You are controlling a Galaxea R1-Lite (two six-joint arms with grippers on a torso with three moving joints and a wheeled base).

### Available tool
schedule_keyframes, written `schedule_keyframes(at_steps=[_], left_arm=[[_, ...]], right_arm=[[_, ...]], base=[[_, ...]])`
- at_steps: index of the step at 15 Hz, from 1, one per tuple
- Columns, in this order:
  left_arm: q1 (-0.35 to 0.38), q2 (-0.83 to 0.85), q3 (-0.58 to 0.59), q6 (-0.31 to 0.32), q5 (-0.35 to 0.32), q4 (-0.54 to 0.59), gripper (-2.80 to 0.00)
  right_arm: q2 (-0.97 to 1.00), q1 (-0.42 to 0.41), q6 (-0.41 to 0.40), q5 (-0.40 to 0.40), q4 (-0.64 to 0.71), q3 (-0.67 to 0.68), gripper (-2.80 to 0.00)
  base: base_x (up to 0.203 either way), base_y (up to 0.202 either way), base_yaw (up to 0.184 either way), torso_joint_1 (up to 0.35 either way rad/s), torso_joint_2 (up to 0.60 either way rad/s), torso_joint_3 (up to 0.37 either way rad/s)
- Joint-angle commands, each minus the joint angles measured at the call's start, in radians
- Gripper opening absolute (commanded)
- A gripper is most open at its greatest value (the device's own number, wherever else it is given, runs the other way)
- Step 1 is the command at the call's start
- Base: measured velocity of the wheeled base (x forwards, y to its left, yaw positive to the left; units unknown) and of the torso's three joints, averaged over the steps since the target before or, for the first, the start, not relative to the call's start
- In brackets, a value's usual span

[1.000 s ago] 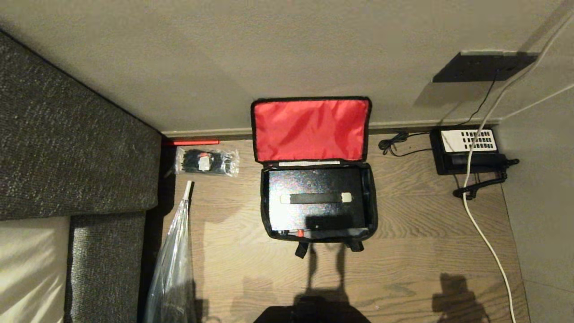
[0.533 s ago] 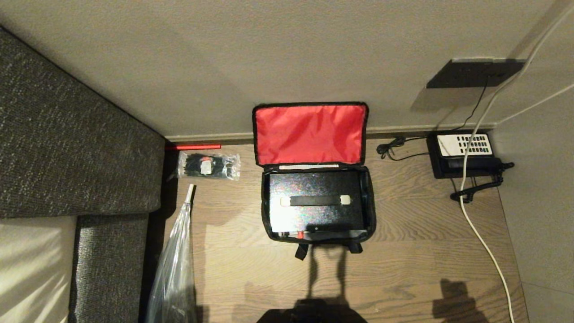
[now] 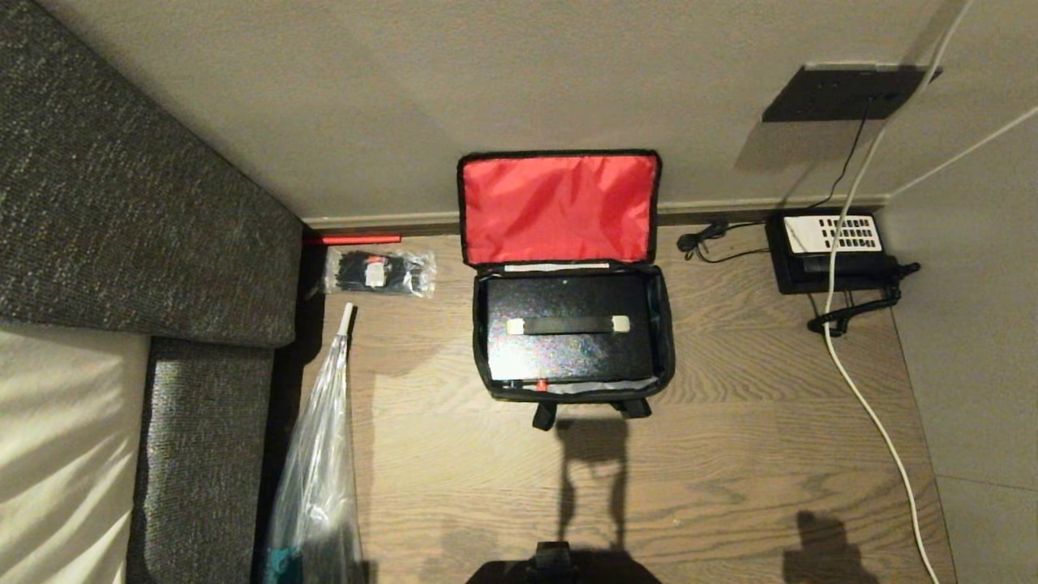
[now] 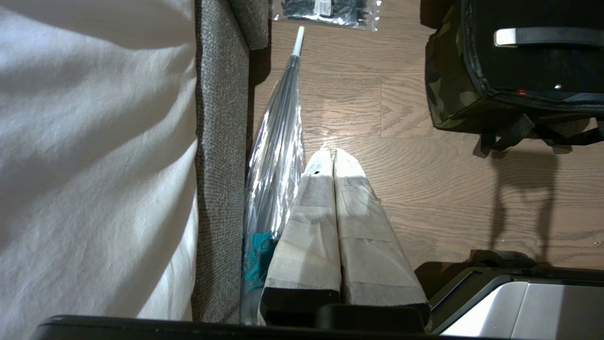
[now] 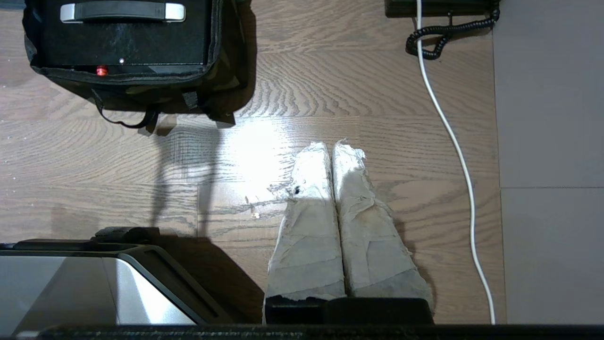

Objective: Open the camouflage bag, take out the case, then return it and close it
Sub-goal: Grip the handle

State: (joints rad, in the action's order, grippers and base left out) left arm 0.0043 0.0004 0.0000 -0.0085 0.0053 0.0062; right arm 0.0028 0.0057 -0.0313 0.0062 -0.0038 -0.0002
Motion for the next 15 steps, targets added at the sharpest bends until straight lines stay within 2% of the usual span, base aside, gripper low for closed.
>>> schedule_keyframes(at_steps=[1,15], left_arm=[[0.001,0.000,0.003,-0.002,0.001,0.000,-2.80],[0.000,0.000,0.003,-0.001,0.001,-0.002,-2.80]], right_arm=[[0.003,0.000,-0.001,0.001,-0.001,0.000,-2.80],[0.003,0.000,-0.001,0.000,-0.001,-0.001,-2.80]], base=[[0.000,0.000,0.000,0.000,0.00,0.000],[0.000,0.000,0.000,0.000,0.00,0.000]])
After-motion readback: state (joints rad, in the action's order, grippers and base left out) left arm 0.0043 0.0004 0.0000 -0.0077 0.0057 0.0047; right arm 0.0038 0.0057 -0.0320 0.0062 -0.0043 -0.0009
